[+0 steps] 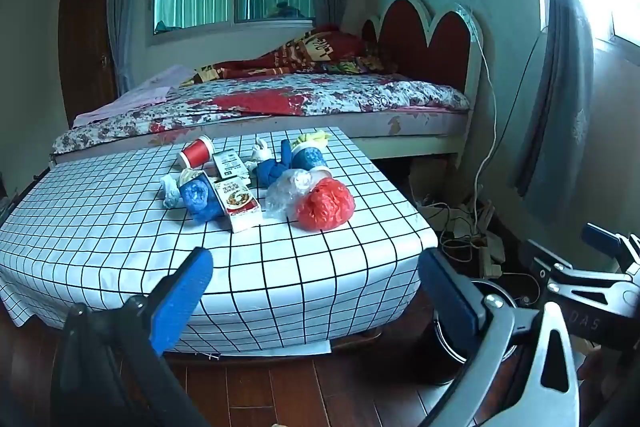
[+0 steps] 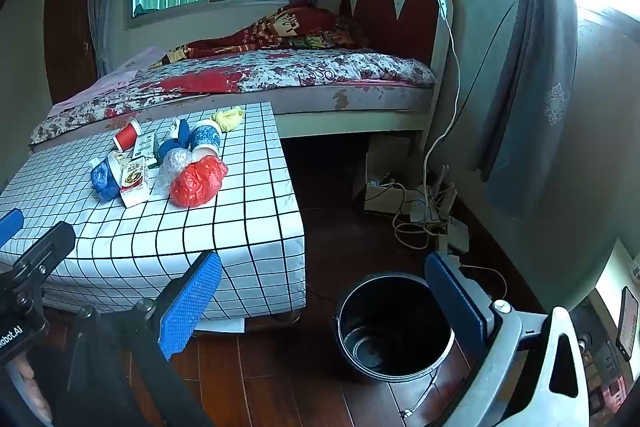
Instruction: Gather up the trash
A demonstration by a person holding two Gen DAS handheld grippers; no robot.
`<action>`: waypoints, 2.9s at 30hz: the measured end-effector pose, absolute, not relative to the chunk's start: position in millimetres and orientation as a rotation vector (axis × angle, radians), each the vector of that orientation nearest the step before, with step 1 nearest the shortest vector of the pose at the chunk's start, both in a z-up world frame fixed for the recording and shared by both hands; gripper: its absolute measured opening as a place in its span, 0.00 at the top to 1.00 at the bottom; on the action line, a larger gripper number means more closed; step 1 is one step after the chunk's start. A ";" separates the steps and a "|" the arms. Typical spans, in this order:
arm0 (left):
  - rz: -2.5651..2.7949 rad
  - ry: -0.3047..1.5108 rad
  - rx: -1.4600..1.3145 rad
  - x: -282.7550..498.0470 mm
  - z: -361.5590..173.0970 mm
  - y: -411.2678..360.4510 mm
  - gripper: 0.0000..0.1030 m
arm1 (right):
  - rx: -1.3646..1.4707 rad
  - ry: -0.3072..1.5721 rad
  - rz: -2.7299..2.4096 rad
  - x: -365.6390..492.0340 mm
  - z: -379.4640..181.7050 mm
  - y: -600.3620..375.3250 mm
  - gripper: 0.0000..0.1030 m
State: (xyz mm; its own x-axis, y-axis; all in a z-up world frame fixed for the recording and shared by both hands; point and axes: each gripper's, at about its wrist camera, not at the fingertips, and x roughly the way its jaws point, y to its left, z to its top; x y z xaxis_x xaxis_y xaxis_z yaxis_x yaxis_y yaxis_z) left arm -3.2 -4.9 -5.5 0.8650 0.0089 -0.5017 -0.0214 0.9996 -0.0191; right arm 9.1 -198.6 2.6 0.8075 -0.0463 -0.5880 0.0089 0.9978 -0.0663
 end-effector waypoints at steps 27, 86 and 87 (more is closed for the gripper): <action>0.014 0.531 -0.033 -1.1 -2.8 -4.4 0.01 | -0.063 0.633 -0.030 6.9 0.4 -199.2 0.01; 0.120 0.578 -0.067 24.7 -32.6 45.9 0.01 | -0.092 0.697 0.125 40.8 -26.2 -171.7 0.01; 0.132 0.590 -0.069 30.0 -37.1 52.9 0.01 | -0.096 0.698 0.135 44.9 -27.5 -168.8 0.01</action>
